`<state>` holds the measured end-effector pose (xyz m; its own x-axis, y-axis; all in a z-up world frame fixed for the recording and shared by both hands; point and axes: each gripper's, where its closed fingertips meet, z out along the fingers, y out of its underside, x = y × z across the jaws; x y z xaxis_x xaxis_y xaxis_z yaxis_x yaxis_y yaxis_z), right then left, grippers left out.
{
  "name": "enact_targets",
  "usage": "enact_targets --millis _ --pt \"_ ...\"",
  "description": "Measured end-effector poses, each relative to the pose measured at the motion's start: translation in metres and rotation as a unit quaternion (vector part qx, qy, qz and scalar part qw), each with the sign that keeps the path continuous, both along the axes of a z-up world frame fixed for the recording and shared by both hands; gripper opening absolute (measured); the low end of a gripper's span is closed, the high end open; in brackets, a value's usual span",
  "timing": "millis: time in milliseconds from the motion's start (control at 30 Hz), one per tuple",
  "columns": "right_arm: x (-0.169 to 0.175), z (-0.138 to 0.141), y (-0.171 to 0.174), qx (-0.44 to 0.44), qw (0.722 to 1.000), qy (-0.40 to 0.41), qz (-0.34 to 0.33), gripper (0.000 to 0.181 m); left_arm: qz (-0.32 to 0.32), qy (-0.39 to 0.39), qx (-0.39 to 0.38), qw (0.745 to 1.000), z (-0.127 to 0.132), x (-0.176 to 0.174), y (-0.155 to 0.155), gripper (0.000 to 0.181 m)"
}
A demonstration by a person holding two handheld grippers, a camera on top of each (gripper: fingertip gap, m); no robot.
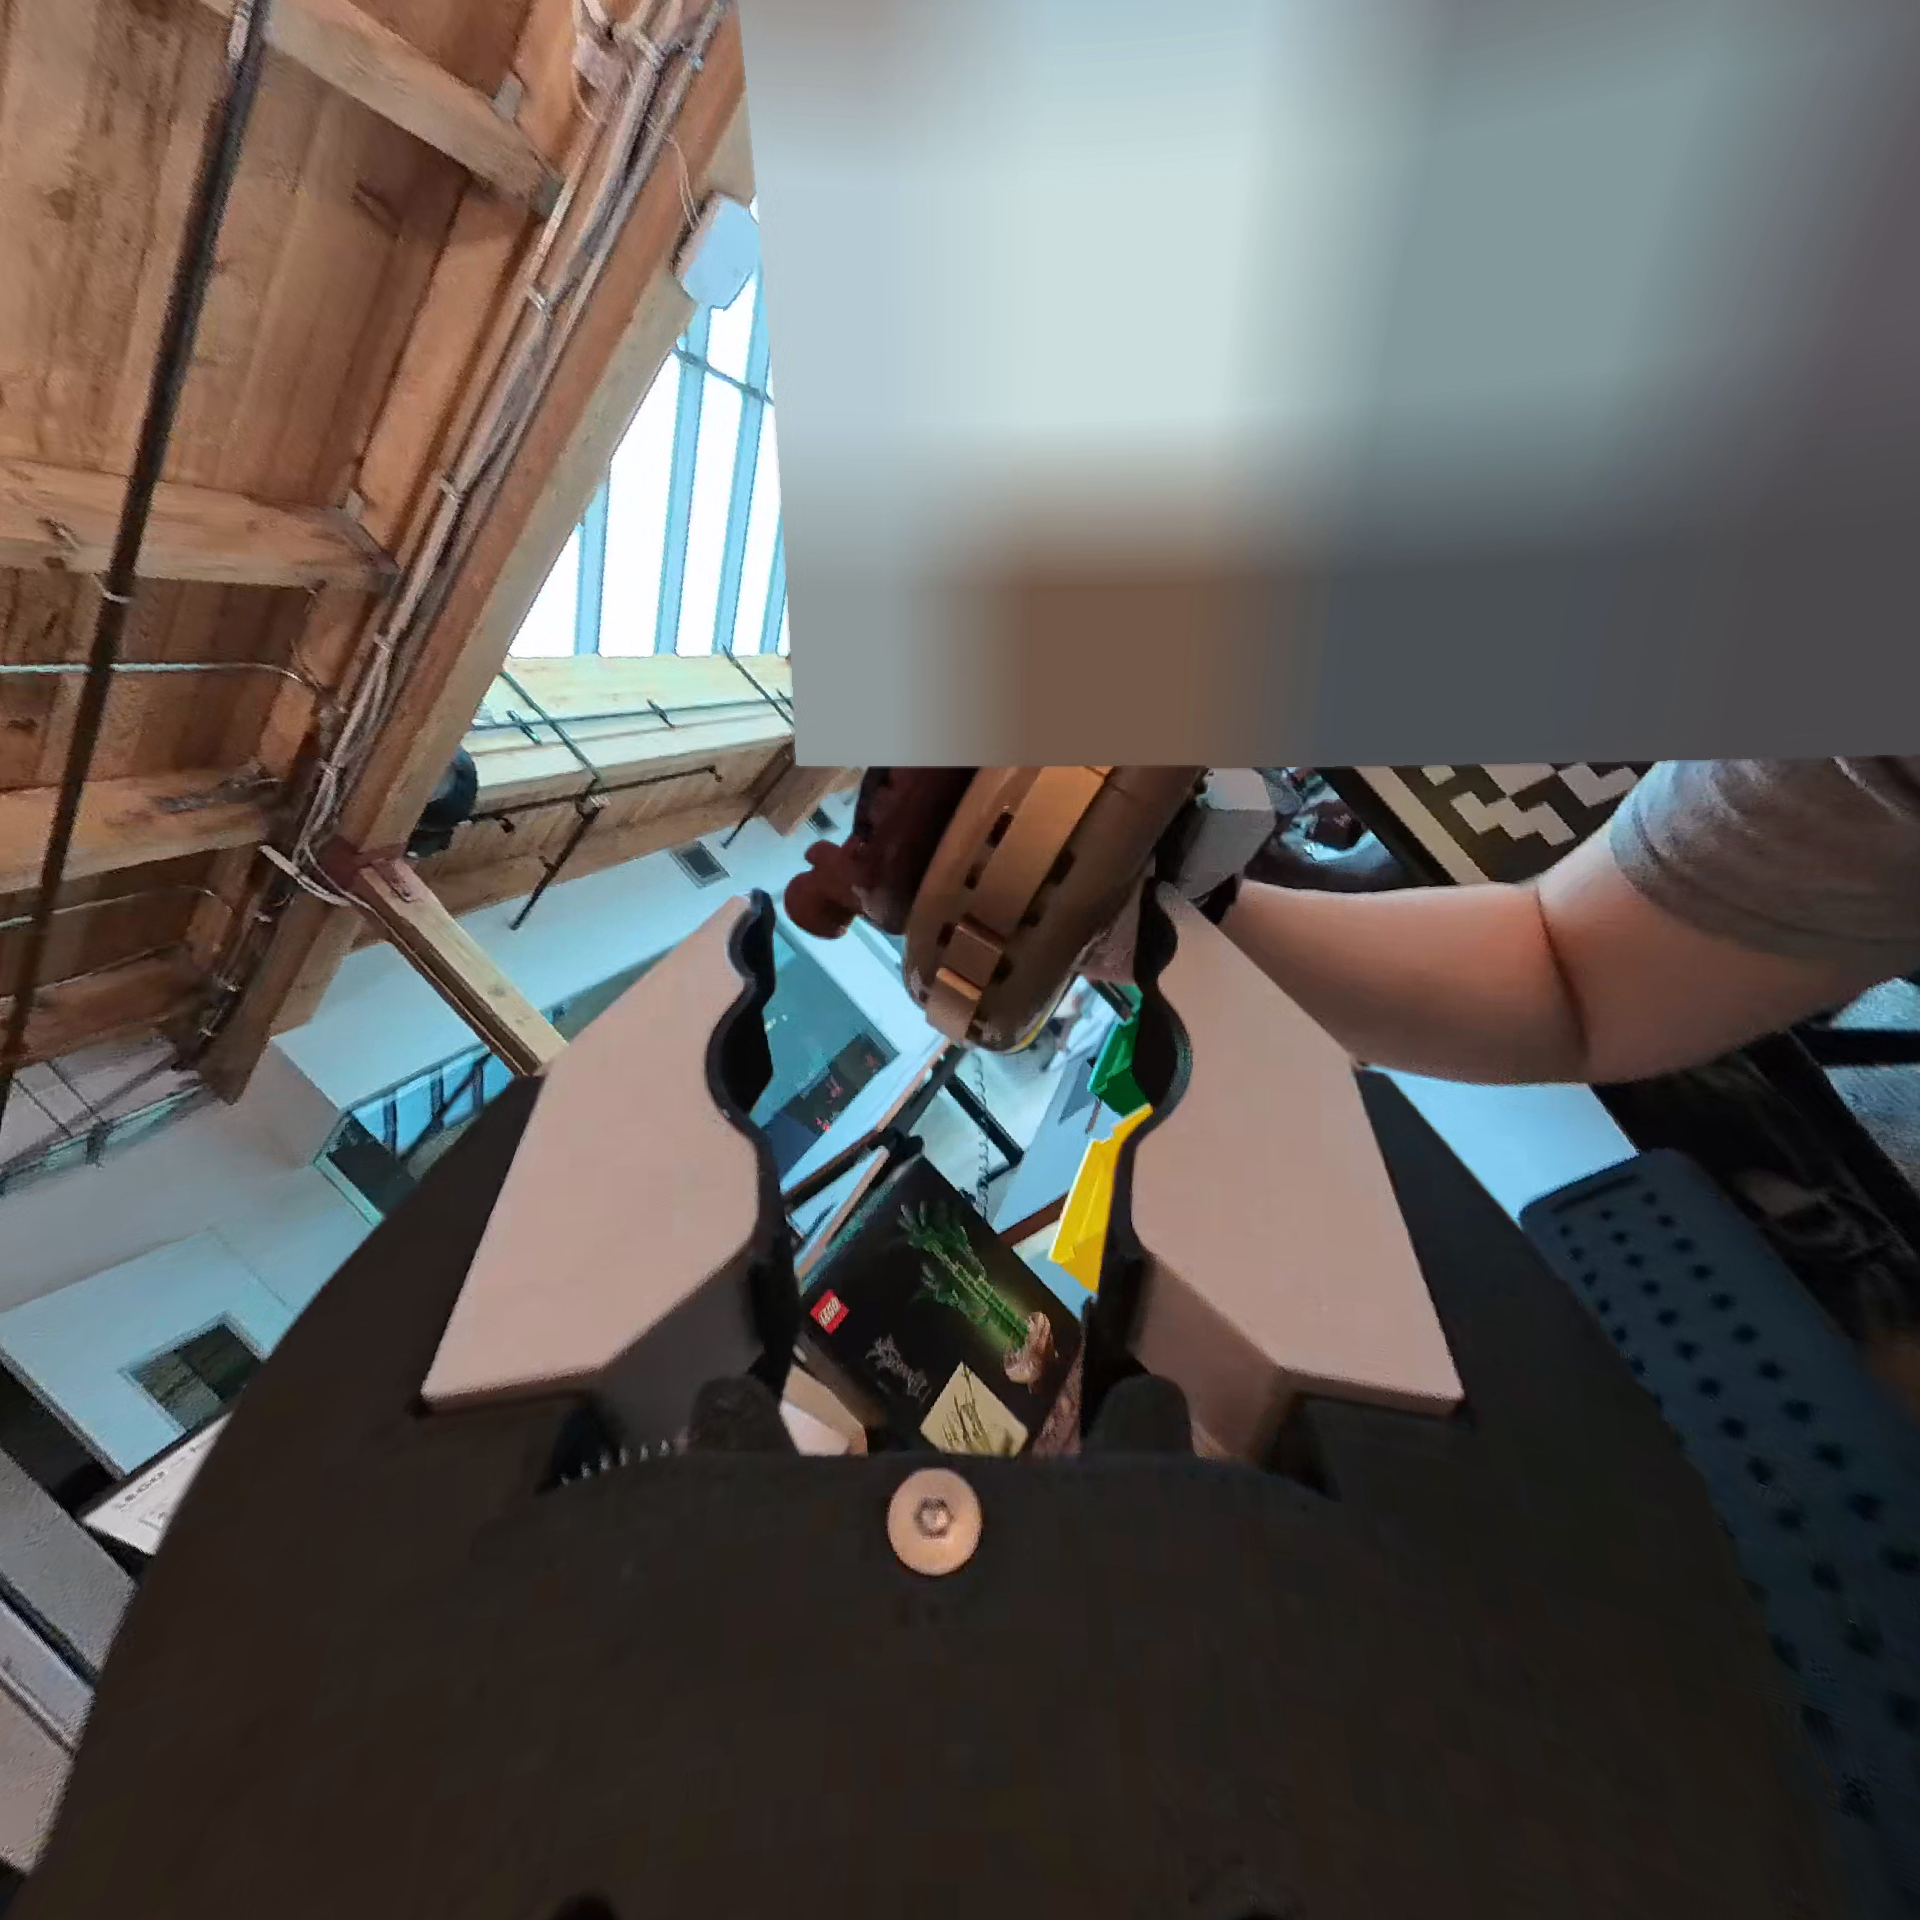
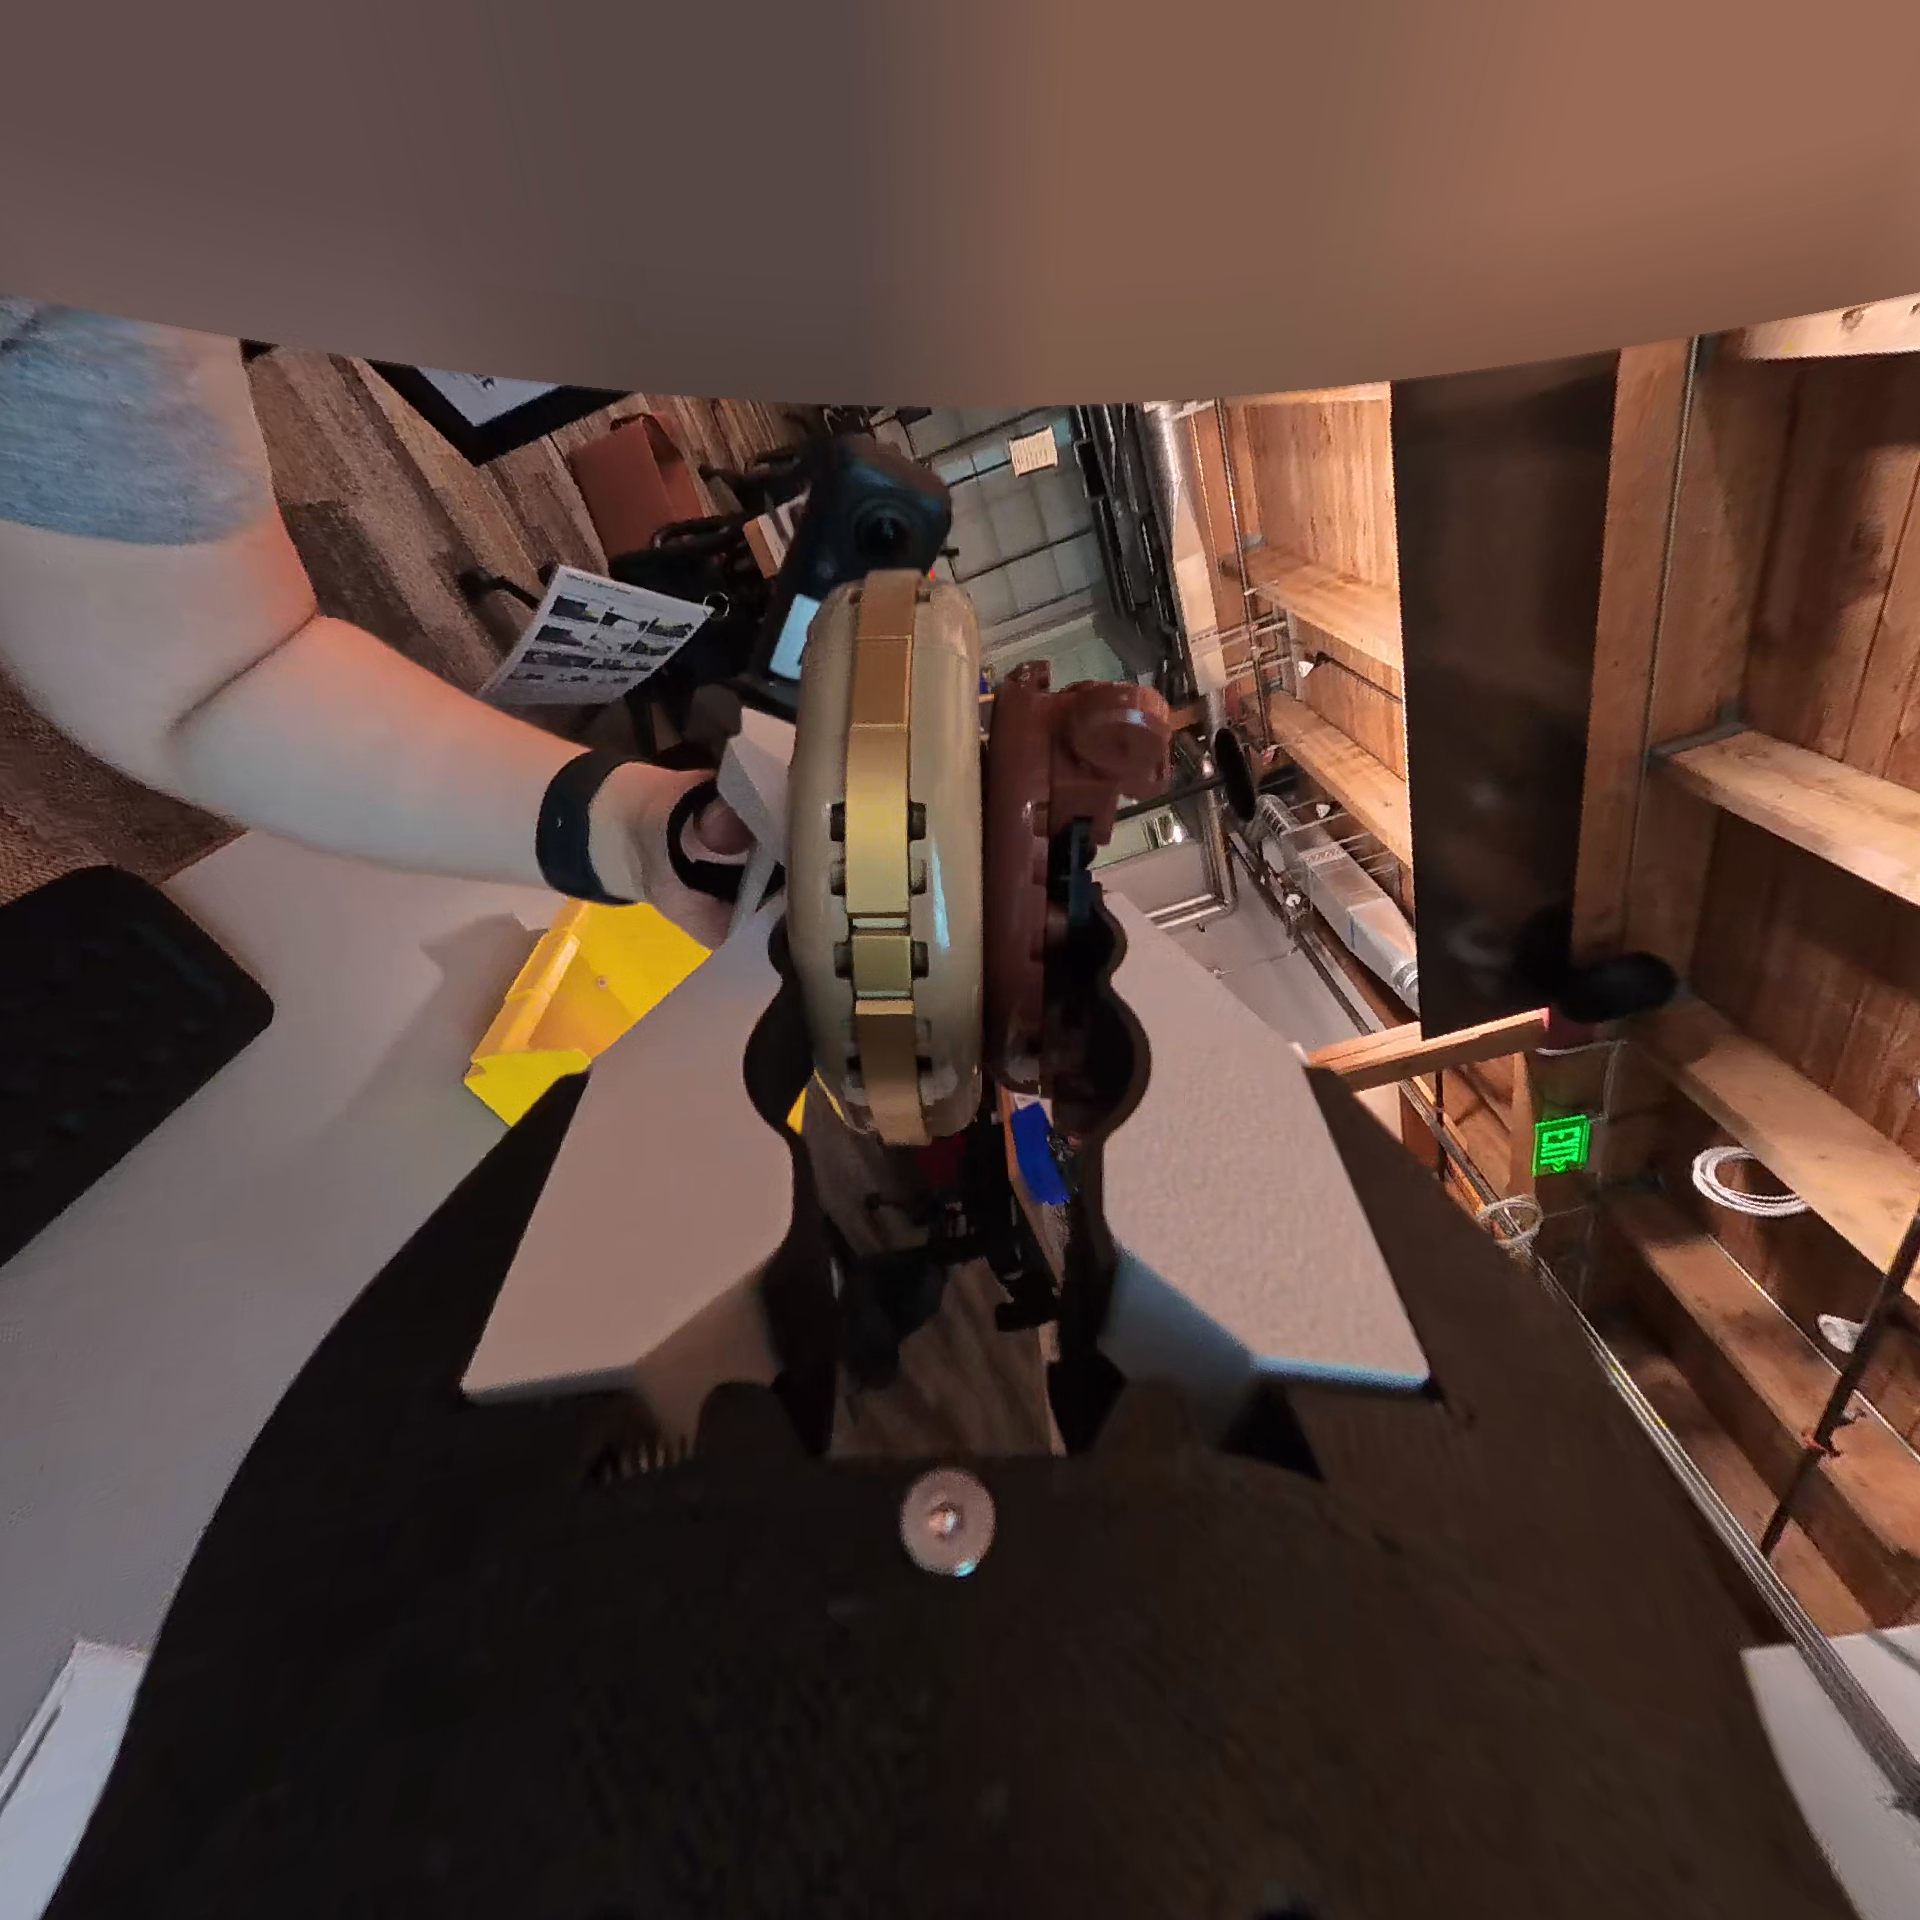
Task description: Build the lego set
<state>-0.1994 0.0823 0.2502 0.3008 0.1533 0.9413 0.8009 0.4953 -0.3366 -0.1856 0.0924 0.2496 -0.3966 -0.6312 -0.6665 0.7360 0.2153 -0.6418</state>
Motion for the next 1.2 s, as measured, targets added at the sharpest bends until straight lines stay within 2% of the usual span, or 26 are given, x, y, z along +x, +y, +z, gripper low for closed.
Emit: enact_targets --millis 100,167,333,400,467,500,667,767,900,1000,1067,1133,1200 --pt "0.003 0.006 0.002 0.012 1.000 -0.006 -0.011 0.049 0.024 0.001 -0.033 0.999 0.003 -0.001 0.005 0.070" --pt "0.008 0.012 0.004 0.031 0.999 -0.017 -0.038 0.050 -0.005 0.035 -0.094 0.995 0.004 -0.006 0.008 0.081" --pt "0.030 0.010 0.025 0.062 0.984 -0.087 -0.140 0.049 -0.088 0.167 -0.239 0.952 -0.003 0.009 0.017 0.118" --pt "0.037 0.006 0.035 0.073 0.976 -0.110 -0.172 0.049 -0.121 0.190 -0.284 0.932 0.001 0.017 0.017 0.129" --pt "0.042 0.001 0.043 0.077 0.970 -0.130 -0.192 0.050 -0.123 0.183 -0.308 0.925 0.007 0.027 0.020 0.136" --pt "0.044 -0.001 0.046 0.074 0.969 -0.133 -0.197 0.049 -0.110 0.177 -0.310 0.928 0.008 0.034 0.022 0.137" --pt "0.050 -0.001 0.052 0.070 0.969 -0.123 -0.204 0.049 -0.070 0.113 -0.252 0.959 0.008 0.052 0.020 0.116" --pt "0.060 -0.002 0.054 0.070 0.962 -0.138 -0.227 0.049 -0.073 0.129 -0.240 0.959 0.006 0.062 0.022 0.116" --pt "0.072 -0.004 0.060 0.070 0.951 -0.162 -0.252 0.049 -0.068 0.153 -0.252 0.953 0.008 0.079 0.024 0.123" --pt "0.080 -0.001 0.061 0.066 0.946 -0.169 -0.269 0.049 -0.088 0.168 -0.259 0.947 0.011 0.087 0.024 0.124" --pt "0.083 0.000 0.063 0.064 0.946 -0.166 -0.269 0.049 -0.094 0.159 -0.264 0.947 0.014 0.090 0.025 0.125" --pt "0.082 -0.001 0.065 0.059 0.948 -0.164 -0.267 0.049 -0.100 0.148 -0.257 0.950 0.016 0.094 0.024 0.136" --pt "0.083 -0.002 0.070 0.054 0.943 -0.175 -0.276 0.049 -0.117 0.145 -0.265 0.946 0.018 0.096 0.025 0.139"
